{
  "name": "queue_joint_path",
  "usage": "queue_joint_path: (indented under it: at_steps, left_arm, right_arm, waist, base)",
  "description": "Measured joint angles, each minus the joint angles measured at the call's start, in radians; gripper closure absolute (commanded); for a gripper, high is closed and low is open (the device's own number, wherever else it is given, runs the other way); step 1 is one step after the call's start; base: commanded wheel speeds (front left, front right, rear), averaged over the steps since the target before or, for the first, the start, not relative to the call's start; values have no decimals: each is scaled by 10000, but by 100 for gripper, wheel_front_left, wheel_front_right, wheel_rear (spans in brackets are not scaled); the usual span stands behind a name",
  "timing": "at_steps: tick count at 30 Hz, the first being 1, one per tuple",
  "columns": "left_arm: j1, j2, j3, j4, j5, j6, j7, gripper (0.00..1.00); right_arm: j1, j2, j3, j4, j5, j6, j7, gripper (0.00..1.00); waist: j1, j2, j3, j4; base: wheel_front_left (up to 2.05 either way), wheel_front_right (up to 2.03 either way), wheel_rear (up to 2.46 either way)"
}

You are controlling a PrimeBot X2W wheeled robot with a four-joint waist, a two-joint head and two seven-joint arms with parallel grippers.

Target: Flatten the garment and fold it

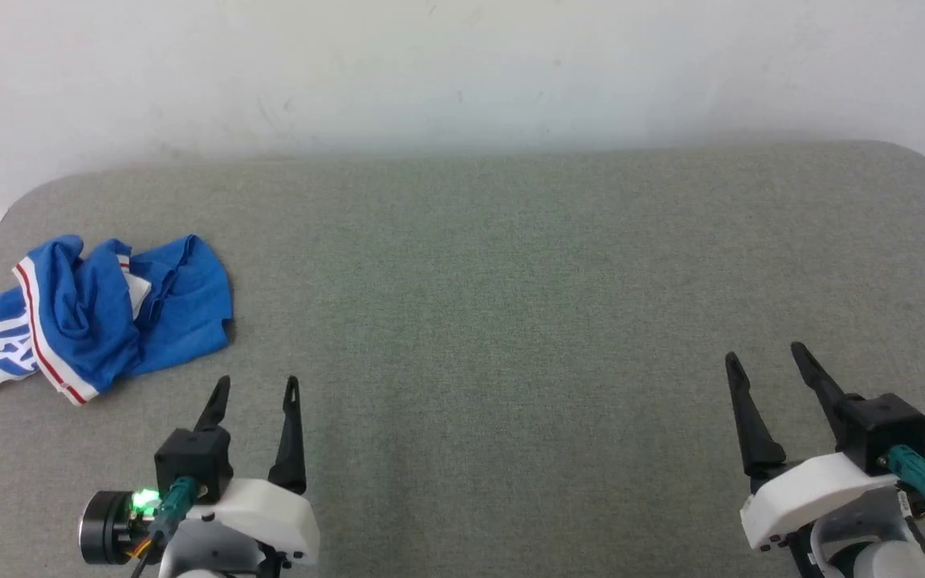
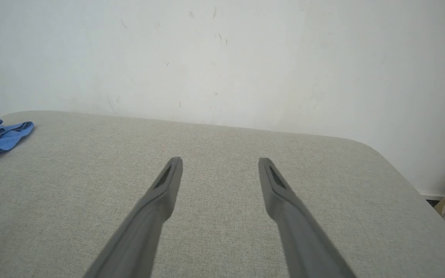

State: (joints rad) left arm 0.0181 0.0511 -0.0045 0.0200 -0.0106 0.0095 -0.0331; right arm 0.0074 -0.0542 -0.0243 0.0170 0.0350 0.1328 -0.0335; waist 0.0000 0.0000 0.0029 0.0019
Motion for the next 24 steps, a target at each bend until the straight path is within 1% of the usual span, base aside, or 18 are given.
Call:
queue_joint_path:
  at_steps: [11, 24]
  left_arm:
    - [8, 0, 10, 36, -125, 0, -222, 0]
    - [37, 0, 86, 44, -255, 2, -491, 0]
  right_arm:
    - [62, -2, 38, 4, 107, 0, -232, 0]
    - [147, 0, 215, 86, 278, 0, -479, 0]
  waist:
    - [0, 0, -26, 194]
    - [0, 0, -32, 781]
  base:
    - [0, 0, 0]
    - [0, 0, 0]
